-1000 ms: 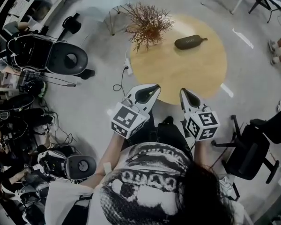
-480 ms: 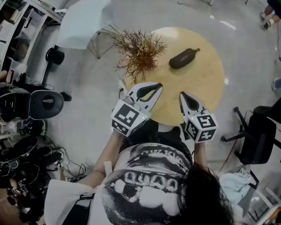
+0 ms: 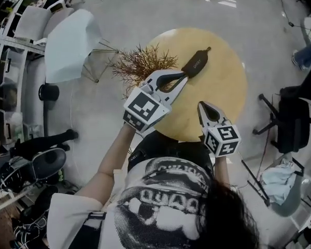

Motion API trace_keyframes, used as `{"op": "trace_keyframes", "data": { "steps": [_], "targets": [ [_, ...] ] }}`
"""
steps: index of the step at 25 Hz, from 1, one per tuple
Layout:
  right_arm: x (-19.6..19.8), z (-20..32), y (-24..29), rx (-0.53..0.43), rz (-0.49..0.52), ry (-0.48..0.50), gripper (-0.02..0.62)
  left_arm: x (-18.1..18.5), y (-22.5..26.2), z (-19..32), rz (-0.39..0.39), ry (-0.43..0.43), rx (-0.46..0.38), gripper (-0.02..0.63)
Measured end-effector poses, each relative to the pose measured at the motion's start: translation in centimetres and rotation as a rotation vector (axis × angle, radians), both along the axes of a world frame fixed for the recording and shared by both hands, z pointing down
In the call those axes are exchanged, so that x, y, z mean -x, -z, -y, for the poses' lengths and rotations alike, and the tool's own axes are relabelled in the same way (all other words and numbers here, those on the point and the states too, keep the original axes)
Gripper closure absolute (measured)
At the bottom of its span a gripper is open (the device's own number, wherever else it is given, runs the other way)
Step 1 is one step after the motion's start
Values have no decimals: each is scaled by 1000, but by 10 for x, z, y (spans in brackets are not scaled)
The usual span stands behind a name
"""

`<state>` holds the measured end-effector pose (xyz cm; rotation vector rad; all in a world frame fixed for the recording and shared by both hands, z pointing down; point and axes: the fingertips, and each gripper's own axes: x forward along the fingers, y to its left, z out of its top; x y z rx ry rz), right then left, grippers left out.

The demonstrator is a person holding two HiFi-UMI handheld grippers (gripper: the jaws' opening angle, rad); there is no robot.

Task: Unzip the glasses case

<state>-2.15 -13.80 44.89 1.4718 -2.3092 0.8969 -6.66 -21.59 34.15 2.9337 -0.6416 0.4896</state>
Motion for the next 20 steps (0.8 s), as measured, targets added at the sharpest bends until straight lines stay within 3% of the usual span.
{"op": "trace_keyframes", "data": {
  "steps": [6, 11, 13, 15, 18, 20],
  "targets": [
    [0, 8, -2, -4, -3, -94, 595, -37, -18, 53, 86, -166, 16, 588],
    [-3, 7, -14, 12, 11, -170, 595, -74, -50, 97, 155, -251, 100, 584],
    [-7, 8, -20, 20, 8, -195, 595, -87, -72, 108, 206, -279, 149, 572],
    [-12, 11, -28, 24, 3, -221, 595, -96, -96, 116, 275, -306, 179, 504],
    [-20, 22, -38, 17, -4, -255, 595, -111, -127, 128, 389, -338, 181, 478],
    [-24, 30, -43, 10, -8, -271, 595, -120, -149, 131, 456, -356, 228, 451]
  ]
}}
